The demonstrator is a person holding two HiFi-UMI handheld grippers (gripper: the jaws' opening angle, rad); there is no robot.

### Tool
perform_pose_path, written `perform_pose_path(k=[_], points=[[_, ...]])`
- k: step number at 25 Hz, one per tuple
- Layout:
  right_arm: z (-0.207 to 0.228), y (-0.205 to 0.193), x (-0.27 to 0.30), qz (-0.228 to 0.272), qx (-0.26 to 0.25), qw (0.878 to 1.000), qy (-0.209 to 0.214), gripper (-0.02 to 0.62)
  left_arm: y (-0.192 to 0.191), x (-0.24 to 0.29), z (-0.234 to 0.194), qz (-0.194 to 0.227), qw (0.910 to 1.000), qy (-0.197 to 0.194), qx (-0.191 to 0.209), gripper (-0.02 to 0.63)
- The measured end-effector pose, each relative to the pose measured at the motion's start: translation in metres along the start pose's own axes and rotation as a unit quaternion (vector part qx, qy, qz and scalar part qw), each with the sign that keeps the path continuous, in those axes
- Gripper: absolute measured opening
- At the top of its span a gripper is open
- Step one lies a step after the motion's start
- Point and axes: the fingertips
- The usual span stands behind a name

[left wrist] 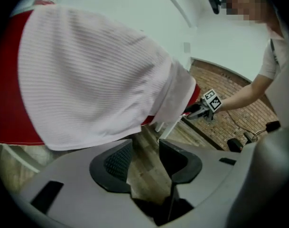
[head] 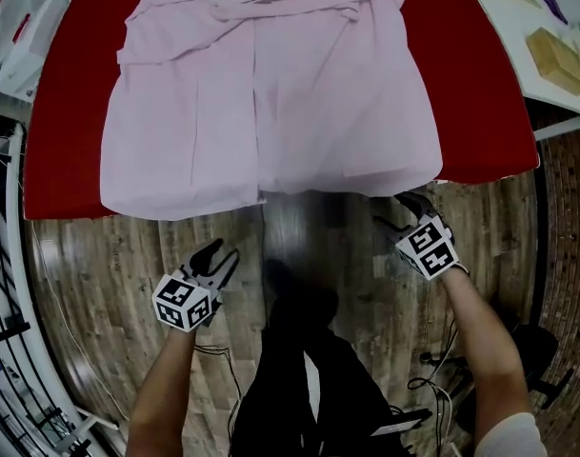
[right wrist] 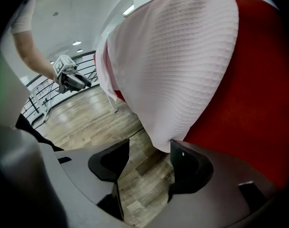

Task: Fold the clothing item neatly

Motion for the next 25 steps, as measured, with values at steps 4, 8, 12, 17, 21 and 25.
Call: perform_pose_path(k=[4,8,12,17,21,25], points=[[0.013,-0.009,0.005,-0.013,0.009,1.0,-0.006,0.244,0.001,-0.04,-0.079,0.013,0.9957,0.09,-0.019,0.19],[0.017,-0.006,0.016,-0.02,0.0,1.0,-0.004,0.244,0.006,-0.071,-0.136,0.02,0.9881,0.149,-0.031,0.221],[0.027,-0.002,0.023,-0.022,0.003,1.0,-0.009,0.244,0.014,-0.08,-0.171,0.014,0.9843,0.174,-0.026,0.244],[0.032,-0.002,0.031,-0.028,0.011,0.999,-0.011,0.244,0.018,-0.083,-0.197,-0.002,0.9831,0.182,-0.016,0.267],[0.033,-0.003,0.037,-0.033,0.01,0.999,-0.008,0.243,0.017,-0.075,-0.203,-0.034,0.9856,0.165,0.01,0.287],[0.033,0.001,0.043,-0.035,0.009,0.999,-0.008,0.242,0.021,-0.06,-0.201,-0.05,0.9888,0.138,0.026,0.29]])
Point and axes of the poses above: the fingertips, and each gripper's own axes: x forward along the fingers, z to its right, y out of its top, and after that the axes turned 10 degrees about -x, right-handed
